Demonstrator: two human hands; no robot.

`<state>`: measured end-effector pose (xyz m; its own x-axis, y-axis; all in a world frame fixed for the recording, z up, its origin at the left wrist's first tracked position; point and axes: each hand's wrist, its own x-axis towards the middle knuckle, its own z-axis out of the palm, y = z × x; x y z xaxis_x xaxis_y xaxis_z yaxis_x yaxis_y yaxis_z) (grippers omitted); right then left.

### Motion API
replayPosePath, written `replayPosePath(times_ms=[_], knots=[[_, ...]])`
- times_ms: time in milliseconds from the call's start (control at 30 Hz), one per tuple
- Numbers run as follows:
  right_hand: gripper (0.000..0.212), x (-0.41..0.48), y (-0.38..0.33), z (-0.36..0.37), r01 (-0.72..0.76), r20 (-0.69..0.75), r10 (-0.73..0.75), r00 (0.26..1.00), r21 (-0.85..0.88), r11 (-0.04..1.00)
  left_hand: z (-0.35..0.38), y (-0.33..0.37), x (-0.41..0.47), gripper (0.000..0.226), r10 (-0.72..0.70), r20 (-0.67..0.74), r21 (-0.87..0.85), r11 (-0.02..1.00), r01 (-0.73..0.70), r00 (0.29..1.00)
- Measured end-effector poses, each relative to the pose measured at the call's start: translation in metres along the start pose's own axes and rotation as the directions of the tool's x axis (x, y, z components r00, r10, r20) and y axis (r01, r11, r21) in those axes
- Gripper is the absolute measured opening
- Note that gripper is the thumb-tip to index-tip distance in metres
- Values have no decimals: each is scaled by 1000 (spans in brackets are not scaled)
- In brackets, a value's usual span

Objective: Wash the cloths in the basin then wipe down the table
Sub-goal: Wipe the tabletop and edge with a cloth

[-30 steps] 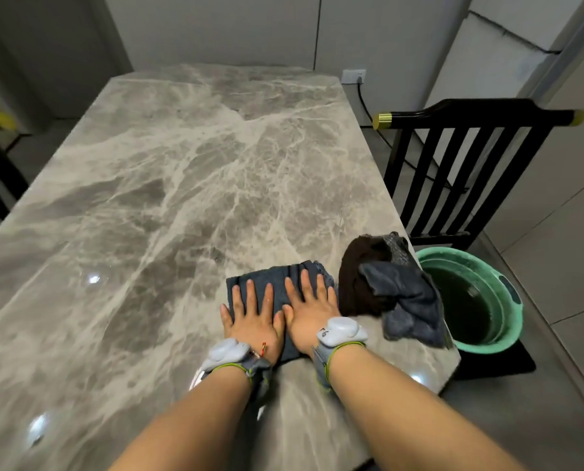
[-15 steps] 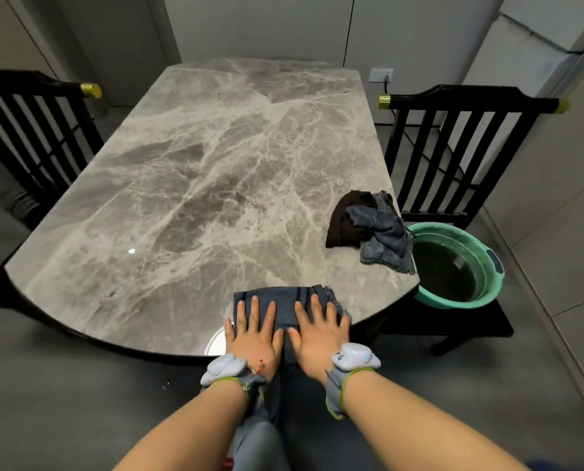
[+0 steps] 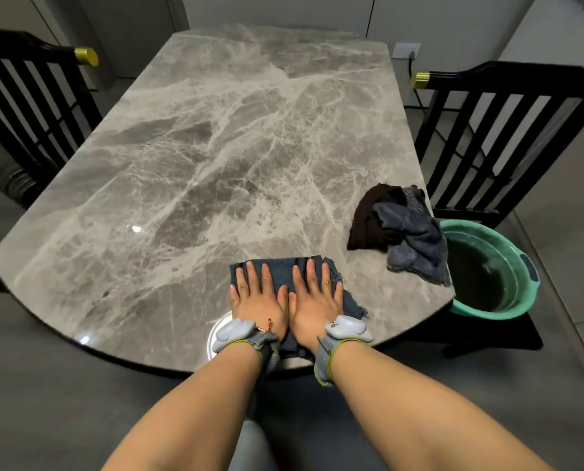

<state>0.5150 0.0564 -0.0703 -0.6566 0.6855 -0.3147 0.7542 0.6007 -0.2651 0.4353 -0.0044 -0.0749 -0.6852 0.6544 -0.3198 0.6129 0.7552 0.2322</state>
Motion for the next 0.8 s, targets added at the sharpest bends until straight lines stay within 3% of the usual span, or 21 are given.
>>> replayPosePath(times_ms=[200,467,800], knots=[[55,59,-11,-16,-26,-79,25,997,-5,1000,-21,1,65,64,64,-30,33,997,-63,997],[55,183,-27,-42,-157,-181,163,970,47,986,-58,17,200,63,184,-51,98,979,-178,982],[53,352,-17,-99,-172,-243,167,955,2,985,-99,58,370,61,245,-107,142,963,-229,964]])
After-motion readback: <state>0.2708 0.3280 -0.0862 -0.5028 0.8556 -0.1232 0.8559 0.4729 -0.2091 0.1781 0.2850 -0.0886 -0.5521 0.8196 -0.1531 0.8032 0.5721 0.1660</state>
